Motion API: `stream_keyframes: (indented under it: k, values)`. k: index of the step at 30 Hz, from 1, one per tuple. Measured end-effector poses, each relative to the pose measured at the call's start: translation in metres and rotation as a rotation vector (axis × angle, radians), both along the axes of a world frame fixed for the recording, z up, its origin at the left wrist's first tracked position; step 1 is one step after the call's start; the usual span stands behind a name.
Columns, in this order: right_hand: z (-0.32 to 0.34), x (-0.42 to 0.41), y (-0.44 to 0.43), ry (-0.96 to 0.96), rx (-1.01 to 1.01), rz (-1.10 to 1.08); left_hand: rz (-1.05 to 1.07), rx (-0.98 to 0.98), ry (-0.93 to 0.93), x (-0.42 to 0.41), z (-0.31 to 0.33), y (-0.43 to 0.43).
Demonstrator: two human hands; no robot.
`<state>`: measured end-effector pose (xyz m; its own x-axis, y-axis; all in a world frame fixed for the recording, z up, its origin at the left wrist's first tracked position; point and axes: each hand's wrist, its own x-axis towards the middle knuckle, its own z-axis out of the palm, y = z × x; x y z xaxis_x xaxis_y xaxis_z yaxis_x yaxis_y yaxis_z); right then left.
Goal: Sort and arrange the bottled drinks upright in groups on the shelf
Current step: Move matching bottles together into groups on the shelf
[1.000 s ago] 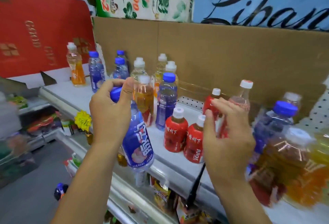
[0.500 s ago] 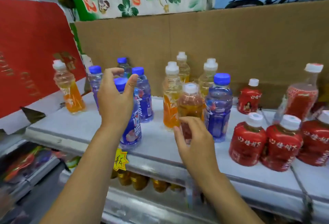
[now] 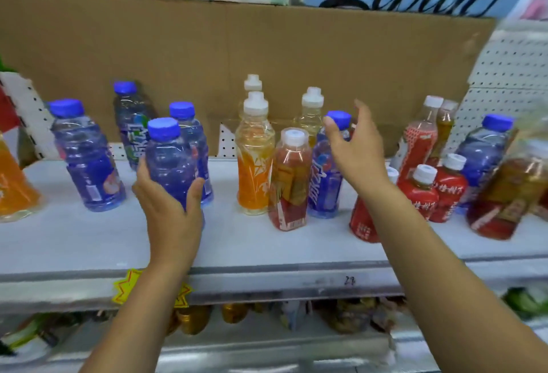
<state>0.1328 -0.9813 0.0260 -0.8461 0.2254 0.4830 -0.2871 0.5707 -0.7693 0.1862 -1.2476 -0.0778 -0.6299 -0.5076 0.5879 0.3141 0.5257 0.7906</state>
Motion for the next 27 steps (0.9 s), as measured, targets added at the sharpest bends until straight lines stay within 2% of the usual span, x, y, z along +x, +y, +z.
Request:
stream_keyframes:
  k: [2,7,12,17,21,24,27]
  values:
    - [0.001,-0.002,0.003,-0.093,0.015,0.006,-0.042,0.006,-0.093,-0.004,-0.013,-0.004]
    - [-0.010,0.024,0.004,0.065,-0.014,0.013,0.012,0.037,-0.172,-0.007,-0.012,-0.001]
    - [-0.009,0.057,0.003,0.174,-0.097,0.100,0.184,-0.011,-0.304,-0.009,-0.008,-0.003]
    - [0.003,0.080,-0.012,0.144,-0.159,0.248,0.216,-0.028,-0.424,-0.016,0.004,-0.025]
    - [0.005,0.088,-0.051,0.107,-0.135,0.405,0.192,-0.159,-0.567,-0.018,0.004,-0.064]
    - [-0.001,0.079,-0.091,0.075,-0.151,0.502,0.155,-0.328,-0.709,-0.003,-0.009,-0.088]
    - [-0.009,0.061,-0.135,0.040,-0.167,0.583,0.183,-0.449,-0.763,0.025,-0.013,-0.097]
